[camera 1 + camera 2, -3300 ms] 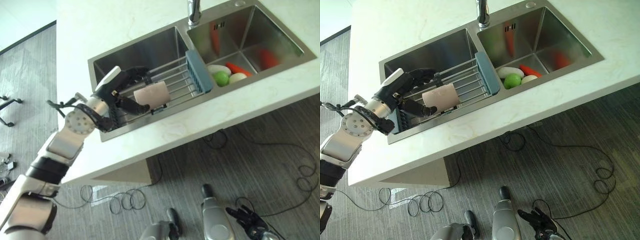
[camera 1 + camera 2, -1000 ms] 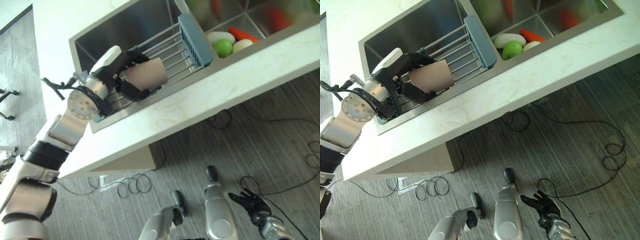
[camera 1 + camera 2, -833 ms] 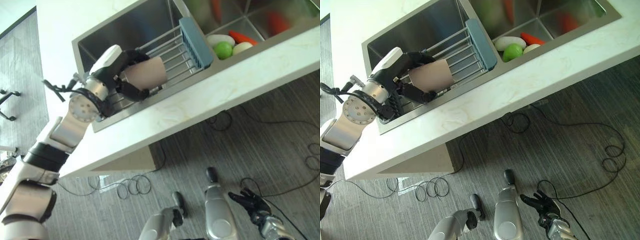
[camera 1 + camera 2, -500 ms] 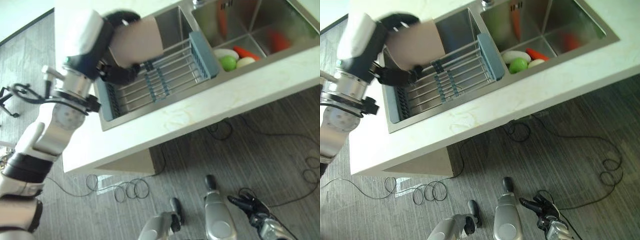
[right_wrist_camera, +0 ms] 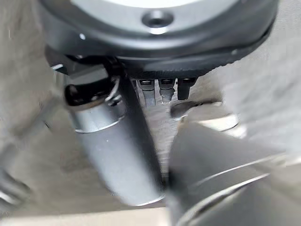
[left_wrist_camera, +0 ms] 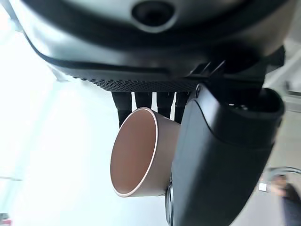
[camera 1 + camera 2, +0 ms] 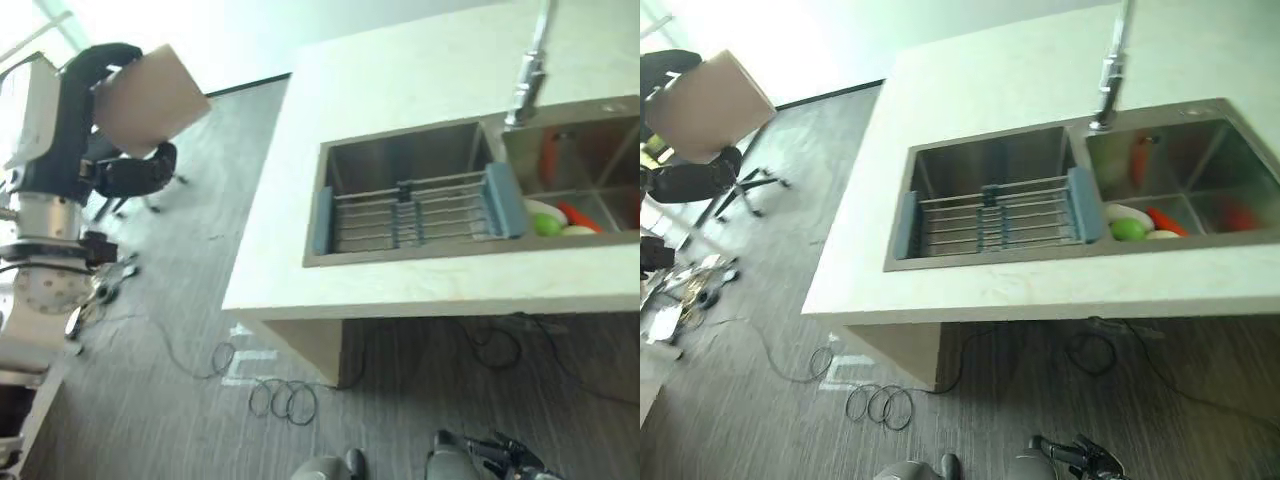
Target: Place the dishes in the dishwasher.
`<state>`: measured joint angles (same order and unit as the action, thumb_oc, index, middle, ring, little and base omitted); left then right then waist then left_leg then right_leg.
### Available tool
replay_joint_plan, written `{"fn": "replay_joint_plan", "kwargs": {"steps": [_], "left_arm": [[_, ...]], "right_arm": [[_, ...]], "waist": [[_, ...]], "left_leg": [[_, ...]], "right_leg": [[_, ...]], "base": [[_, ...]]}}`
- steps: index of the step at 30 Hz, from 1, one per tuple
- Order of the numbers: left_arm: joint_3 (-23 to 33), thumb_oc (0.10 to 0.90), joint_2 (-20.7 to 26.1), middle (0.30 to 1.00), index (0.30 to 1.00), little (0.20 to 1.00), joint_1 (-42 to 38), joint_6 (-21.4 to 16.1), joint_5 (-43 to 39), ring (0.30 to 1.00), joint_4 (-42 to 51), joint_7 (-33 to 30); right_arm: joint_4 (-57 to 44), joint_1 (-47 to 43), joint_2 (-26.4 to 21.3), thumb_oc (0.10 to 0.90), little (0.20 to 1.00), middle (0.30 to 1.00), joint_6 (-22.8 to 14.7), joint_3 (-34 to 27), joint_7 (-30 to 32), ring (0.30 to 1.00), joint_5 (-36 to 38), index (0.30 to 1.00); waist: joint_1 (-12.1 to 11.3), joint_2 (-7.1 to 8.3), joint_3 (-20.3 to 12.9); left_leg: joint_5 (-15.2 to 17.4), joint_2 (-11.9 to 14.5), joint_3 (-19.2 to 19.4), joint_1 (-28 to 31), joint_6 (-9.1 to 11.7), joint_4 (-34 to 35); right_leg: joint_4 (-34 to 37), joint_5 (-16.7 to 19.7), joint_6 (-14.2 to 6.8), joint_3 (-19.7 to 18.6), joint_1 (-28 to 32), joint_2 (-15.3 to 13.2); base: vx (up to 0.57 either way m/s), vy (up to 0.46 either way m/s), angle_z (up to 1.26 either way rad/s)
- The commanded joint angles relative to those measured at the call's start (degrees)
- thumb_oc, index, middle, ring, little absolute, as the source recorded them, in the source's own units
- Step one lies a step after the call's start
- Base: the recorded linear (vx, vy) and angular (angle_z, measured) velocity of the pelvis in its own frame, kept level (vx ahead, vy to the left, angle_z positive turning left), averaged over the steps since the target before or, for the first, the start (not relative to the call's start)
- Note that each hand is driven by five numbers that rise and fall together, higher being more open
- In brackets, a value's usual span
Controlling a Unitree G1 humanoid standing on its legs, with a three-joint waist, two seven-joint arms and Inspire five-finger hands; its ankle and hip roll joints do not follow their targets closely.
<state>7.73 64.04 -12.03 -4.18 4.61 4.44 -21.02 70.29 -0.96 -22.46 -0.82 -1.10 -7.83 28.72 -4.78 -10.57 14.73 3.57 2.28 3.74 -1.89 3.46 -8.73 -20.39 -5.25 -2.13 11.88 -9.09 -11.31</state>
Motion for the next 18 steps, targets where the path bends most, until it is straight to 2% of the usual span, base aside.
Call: {"fn": "replay_joint_plan", "kwargs": {"steps": [1,3,4,5,6,8,10,11,14,16,17,18], "left_arm": [[12.1,0.400,1.7,0.300,0.300,0.300,-4.1,-2.6,-3.4,0.300,-1.7,-4.0],[13.5,0.400,0.2,0.300,0.300,0.300,-2.6,-3.6,-3.0,0.300,-1.1,-4.0],[15.3,0.400,-1.2,0.300,0.300,0.300,-1.0,-4.8,-2.4,0.300,0.1,-3.4],[15.6,0.400,-1.3,0.300,0.300,0.300,-0.7,-4.8,-2.2,0.300,0.1,-3.1],[17.1,0.400,-0.5,0.300,0.300,0.300,0.7,-4.5,-2.8,0.300,1.2,-1.8],[18.0,0.400,0.2,0.300,0.300,0.300,1.7,-4.6,-2.7,0.300,1.6,-0.7],[18.7,0.400,1.0,0.300,0.300,0.300,2.7,-4.0,-2.4,0.300,2.2,-0.1],[19.5,0.400,2.6,0.300,0.300,0.300,4.0,-3.6,-3.4,0.300,2.3,1.1],[20.9,0.400,4.8,0.300,0.300,0.300,6.1,-2.4,-6.0,0.300,2.2,3.3],[21.7,0.400,5.4,0.300,0.300,0.300,7.3,-3.8,-7.4,0.300,1.4,4.5],[21.9,0.400,5.4,0.300,0.300,0.300,7.9,-4.7,-7.5,0.300,1.1,4.9],[21.9,0.400,5.9,0.300,0.300,0.300,8.0,-6.0,-8.1,0.300,0.7,5.5]], "right_arm": [[0.9,0.5,-2.7,0.800,0.900,0.900,-0.7,-2.3,1.8,0.900,-0.8,0.900],[2.0,0.8,-3.0,0.800,0.900,0.900,-1.1,-4.4,1.5,0.900,0.4,0.900],[2.1,1.5,-2.7,0.800,0.900,0.900,-1.9,-6.2,0.7,0.900,0.2,0.900],[2.2,1.7,-2.5,0.800,0.900,0.900,-2.5,-6.4,0.3,0.900,-0.3,0.900],[1.7,1.7,-1.7,0.800,0.900,0.900,-3.0,-6.6,0.0,0.900,-0.8,0.900],[1.3,1.3,-1.2,0.800,0.900,0.900,-2.7,-6.4,-0.4,0.900,-0.8,0.900],[0.8,0.4,-0.8,0.800,0.900,0.900,-2.4,-5.6,-1.2,0.900,-1.7,0.900],[0.2,-1.0,-0.2,0.800,0.900,0.900,-2.0,-3.8,-1.2,0.900,-2.2,0.900],[-1.0,-2.2,1.0,0.800,0.900,0.900,-1.5,-1.5,-1.2,0.900,-0.5,0.900],[-2.2,-2.3,2.1,0.800,0.900,0.900,-1.0,-0.8,-0.6,0.900,0.5,0.900],[-2.9,-2.2,2.6,0.800,0.900,0.900,-0.9,-0.6,-0.6,0.900,0.3,0.900],[-3.8,-2.0,3.1,0.800,0.900,0.900,-0.7,-0.3,-0.3,0.900,0.5,0.900]], "waist": [[3.1,1.19,-0.9],[2.8,2.59,-0.9],[2.8,4.19,-1.2],[2.7,4.34,-1.3],[1.5,4.60,-2.0],[0.0,5.06,-2.5],[-1.1,5.44,-2.6],[-2.9,5.73,-2.7],[-4.8,6.20,-2.4],[-5.2,6.04,-2.4],[-5.1,5.77,-2.3],[-4.6,5.33,-2.1]], "left_leg": [[2.4,8.4,5.8,-6.0,4.6,-8.5],[2.1,8.7,8.3,-4.7,3.6,-8.5],[4.5,8.5,10.5,-1.8,2.7,-8.5],[5.1,8.3,11.1,-1.5,2.4,-8.5],[6.6,6.4,9.1,-1.9,1.7,-8.5],[7.8,4.6,6.9,-1.5,1.1,-8.5],[7.7,2.8,6.4,-1.3,0.0,-8.5],[8.3,0.9,5.5,-0.5,-1.2,-8.5],[9.1,-0.9,5.7,0.4,-2.5,-8.5],[9.6,-1.5,5.3,1.0,-3.7,-8.5],[9.7,-1.7,4.8,1.3,-4.2,-8.5],[10.0,-1.7,4.0,1.7,-5.2,-8.5]], "right_leg": [[3.2,-10.4,-3.2,3.7,7.6,0.2],[3.2,-9.5,-3.0,5.9,7.3,-1.6],[3.2,-9.2,-3.5,7.1,7.4,-3.5],[3.2,-8.7,-3.6,7.6,7.2,-3.9],[3.2,-8.1,-4.3,8.4,7.3,-4.8],[3.2,-7.2,-5.4,8.6,7.4,-5.9],[3.2,-4.8,-6.4,9.7,7.0,-7.8],[3.2,-3.0,-7.8,9.7,7.6,-10.3],[3.2,-1.5,-8.5,10.0,9.3,-12.9],[3.2,-1.4,-8.1,9.5,11.0,-12.9],[3.2,-1.2,-7.6,9.2,12.0,-12.3],[3.2,-1.0,-7.1,7.9,13.1,-10.5]], "base": [[-0.30,0.089,0.98],[-0.32,0.164,1.32],[-0.31,0.241,1.98],[-0.26,0.430,2.05],[-0.16,0.379,1.73],[-0.12,0.319,1.12],[-0.10,0.380,0.68],[0.00,0.424,0.57],[0.00,0.304,0.25],[0.05,0.286,0.15],[0.11,0.330,0.40],[0.12,0.290,0.51]]}}
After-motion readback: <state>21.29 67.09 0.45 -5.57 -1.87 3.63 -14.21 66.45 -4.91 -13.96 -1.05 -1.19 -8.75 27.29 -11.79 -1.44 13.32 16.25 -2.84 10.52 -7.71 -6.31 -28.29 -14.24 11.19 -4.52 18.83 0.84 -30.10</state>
